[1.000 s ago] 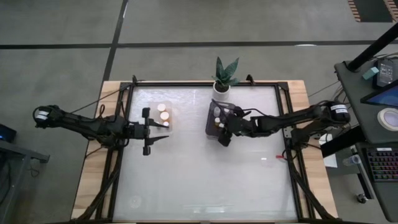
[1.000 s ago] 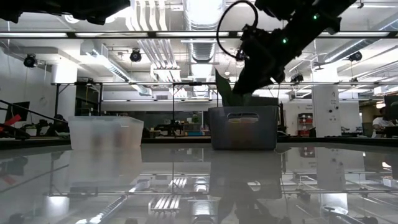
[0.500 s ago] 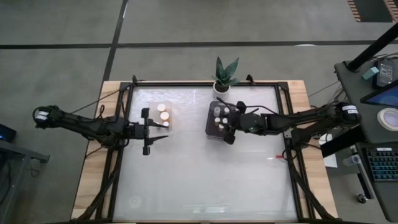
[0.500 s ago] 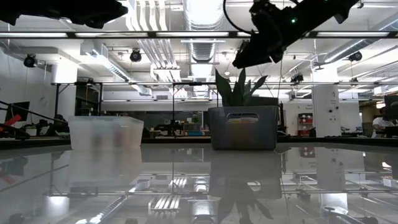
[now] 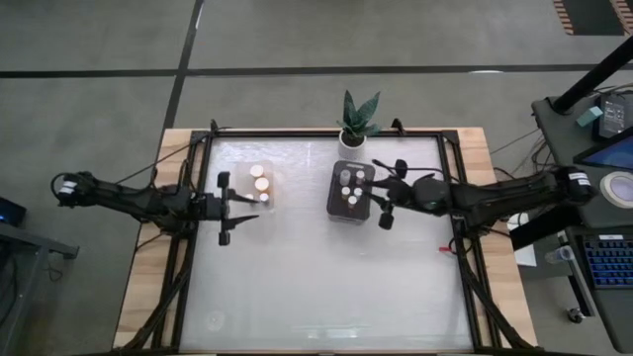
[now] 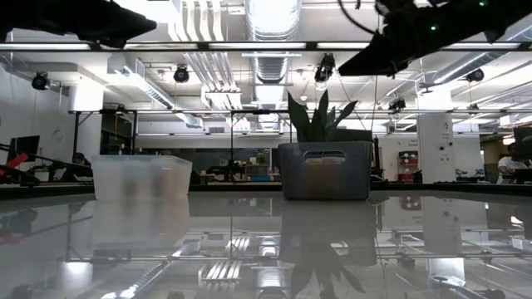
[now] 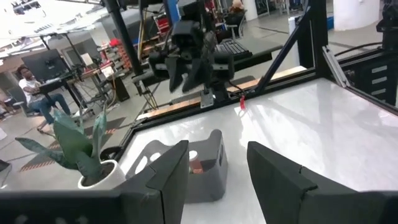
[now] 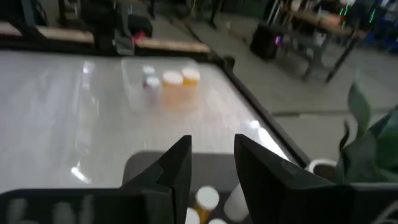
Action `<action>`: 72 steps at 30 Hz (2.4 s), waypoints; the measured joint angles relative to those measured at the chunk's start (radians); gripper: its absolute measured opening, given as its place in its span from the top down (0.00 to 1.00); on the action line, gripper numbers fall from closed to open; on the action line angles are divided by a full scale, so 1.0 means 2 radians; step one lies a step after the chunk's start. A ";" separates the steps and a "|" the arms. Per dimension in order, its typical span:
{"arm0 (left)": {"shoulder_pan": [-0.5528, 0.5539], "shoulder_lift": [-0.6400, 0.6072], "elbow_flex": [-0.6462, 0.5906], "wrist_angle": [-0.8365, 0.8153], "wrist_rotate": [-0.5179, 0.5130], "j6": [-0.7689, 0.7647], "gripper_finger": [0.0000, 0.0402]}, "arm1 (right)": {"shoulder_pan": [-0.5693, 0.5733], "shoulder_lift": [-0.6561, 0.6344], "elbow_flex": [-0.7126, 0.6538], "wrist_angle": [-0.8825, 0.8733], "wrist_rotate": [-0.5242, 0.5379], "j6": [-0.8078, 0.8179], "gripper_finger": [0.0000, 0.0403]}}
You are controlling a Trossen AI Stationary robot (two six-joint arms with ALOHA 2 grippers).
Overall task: Pick and place medicine bottles into bin by pill shape (circle, oval)
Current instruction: Return to Home Position
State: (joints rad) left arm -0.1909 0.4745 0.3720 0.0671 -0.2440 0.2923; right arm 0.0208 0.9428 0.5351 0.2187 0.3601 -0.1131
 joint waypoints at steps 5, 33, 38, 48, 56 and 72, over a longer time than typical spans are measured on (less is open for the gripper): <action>0.000 -0.027 -0.032 0.000 0.000 -0.018 0.63 | -0.001 -0.053 -0.054 0.054 -0.002 -0.034 0.73; 0.000 -0.224 -0.167 0.064 -0.040 -0.064 0.63 | -0.001 -0.378 -0.203 0.078 -0.054 -0.074 0.82; 0.000 -0.223 -0.168 0.061 -0.041 -0.064 0.63 | -0.001 -0.425 -0.204 0.039 -0.055 -0.067 0.84; 0.001 -0.224 -0.169 0.054 -0.042 -0.064 0.63 | -0.001 -0.467 -0.207 -0.021 -0.055 -0.048 0.84; 0.001 -0.225 -0.170 0.054 -0.042 -0.064 0.63 | -0.001 -0.464 -0.225 -0.024 -0.055 -0.028 0.84; 0.001 -0.220 -0.172 0.054 -0.042 -0.082 0.63 | -0.001 -0.464 -0.261 -0.047 -0.038 -0.017 0.84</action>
State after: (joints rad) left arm -0.1898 0.0339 0.0284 0.1745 -0.3275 0.1282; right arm 0.0189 0.0154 0.0124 0.1243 0.2834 -0.1469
